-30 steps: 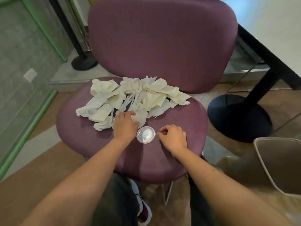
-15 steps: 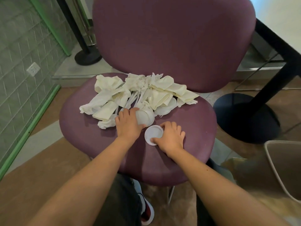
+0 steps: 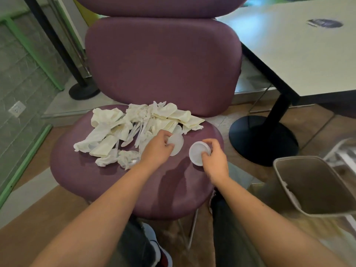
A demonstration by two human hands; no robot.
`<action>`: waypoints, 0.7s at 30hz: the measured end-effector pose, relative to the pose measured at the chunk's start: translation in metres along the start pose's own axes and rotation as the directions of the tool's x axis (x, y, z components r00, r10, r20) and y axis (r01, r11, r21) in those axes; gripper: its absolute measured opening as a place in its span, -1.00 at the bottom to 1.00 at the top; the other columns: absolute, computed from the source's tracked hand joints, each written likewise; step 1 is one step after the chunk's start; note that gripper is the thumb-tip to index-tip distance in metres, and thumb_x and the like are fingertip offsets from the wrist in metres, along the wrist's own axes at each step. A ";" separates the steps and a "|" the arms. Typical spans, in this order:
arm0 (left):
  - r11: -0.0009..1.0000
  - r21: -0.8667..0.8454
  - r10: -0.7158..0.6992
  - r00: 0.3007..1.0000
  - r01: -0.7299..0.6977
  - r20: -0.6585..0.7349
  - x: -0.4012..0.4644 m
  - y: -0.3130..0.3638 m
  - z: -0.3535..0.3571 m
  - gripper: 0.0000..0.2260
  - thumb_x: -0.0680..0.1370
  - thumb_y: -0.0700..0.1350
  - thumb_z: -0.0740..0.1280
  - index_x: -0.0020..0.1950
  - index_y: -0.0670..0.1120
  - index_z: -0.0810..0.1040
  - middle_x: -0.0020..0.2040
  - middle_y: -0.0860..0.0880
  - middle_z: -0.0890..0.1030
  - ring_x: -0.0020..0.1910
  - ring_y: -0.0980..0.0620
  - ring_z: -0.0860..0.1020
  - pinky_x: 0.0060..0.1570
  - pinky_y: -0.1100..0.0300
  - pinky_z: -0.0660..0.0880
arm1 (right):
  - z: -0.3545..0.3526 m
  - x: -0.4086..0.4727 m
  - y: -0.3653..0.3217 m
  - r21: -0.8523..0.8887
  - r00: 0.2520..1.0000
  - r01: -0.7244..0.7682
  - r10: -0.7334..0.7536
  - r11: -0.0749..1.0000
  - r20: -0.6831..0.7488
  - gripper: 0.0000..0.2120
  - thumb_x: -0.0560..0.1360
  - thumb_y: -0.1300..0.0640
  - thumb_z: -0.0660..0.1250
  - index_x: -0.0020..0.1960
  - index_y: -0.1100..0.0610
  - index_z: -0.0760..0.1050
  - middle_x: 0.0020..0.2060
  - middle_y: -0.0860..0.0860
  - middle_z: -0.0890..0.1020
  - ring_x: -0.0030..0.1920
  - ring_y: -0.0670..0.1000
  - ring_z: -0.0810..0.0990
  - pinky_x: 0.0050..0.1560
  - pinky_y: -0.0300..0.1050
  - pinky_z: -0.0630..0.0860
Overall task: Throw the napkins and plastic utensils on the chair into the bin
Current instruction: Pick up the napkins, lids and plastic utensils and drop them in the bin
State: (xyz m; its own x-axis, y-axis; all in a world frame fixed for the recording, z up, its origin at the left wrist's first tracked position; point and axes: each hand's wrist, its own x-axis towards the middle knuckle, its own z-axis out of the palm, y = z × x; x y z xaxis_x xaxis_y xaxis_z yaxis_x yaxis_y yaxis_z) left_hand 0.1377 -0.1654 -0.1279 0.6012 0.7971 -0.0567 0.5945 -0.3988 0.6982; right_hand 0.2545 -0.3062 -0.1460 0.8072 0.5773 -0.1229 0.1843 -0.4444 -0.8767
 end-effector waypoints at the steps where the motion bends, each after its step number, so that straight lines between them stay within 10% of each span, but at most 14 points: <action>1: 0.998 -0.044 0.036 0.999 -0.036 0.012 0.000 0.011 0.009 -0.69 0.53 -0.14 0.35 0.25 0.02 0.44 -0.07 0.08 0.52 -0.12 0.06 0.56 -0.11 0.13 0.48 | -0.012 0.000 0.003 0.022 1.000 -0.007 0.007 1.000 -0.031 -0.67 0.50 0.26 0.19 0.15 -0.10 0.39 0.07 -0.04 0.56 0.02 0.03 0.53 -0.05 -0.06 0.50; 21: 0.921 -0.233 0.382 0.846 -0.313 0.373 -0.026 0.189 0.233 -0.61 0.48 -0.26 0.40 0.26 0.02 0.47 -0.05 0.03 0.57 -0.08 0.08 0.56 -0.03 0.13 0.55 | -0.209 0.000 0.130 0.119 0.828 -0.155 0.194 0.981 -0.526 -0.75 0.53 0.27 0.29 0.06 -0.03 0.36 -0.04 -0.07 0.54 -0.05 -0.03 0.54 -0.04 -0.10 0.49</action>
State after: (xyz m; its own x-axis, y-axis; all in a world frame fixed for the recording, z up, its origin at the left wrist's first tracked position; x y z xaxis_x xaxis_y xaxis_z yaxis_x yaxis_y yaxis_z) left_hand 0.3589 -0.3667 -0.1603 0.9346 0.3525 -0.0473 0.2348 -0.5115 0.8266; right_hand 0.3960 -0.5072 -0.1630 0.9991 0.0313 -0.0271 -0.0104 -0.4438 -0.8960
